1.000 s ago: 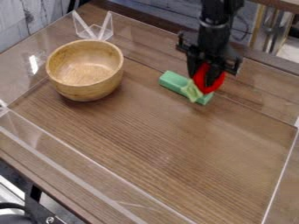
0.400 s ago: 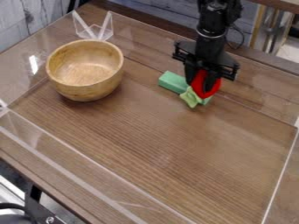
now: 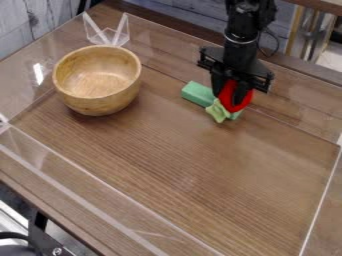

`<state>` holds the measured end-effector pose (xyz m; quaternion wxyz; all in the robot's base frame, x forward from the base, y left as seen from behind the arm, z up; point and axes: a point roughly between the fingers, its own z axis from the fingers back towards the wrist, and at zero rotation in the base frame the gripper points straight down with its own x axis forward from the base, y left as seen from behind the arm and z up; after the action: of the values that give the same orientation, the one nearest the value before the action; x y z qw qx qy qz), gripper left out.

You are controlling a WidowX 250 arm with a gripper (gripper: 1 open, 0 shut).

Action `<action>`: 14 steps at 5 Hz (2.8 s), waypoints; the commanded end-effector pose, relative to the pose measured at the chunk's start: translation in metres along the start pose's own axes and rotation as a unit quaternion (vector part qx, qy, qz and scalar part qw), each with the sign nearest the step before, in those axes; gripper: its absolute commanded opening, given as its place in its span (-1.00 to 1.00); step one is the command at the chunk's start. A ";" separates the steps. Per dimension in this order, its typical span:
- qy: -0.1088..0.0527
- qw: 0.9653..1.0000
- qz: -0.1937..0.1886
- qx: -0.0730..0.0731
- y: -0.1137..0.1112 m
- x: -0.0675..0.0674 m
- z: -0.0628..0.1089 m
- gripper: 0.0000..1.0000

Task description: Move the red fruit to the right

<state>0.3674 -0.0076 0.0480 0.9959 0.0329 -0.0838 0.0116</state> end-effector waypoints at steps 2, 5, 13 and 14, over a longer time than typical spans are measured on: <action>-0.044 0.999 -0.027 -0.005 0.007 0.011 0.027 -1.00; -0.063 0.996 -0.064 -0.009 0.010 0.021 0.055 -1.00; -0.113 0.993 0.017 0.004 -0.026 -0.007 0.106 -1.00; -0.104 0.995 -0.006 -0.006 -0.055 -0.023 0.097 -1.00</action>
<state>0.3264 -0.0697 0.1145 0.9876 0.0361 -0.1528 -0.0042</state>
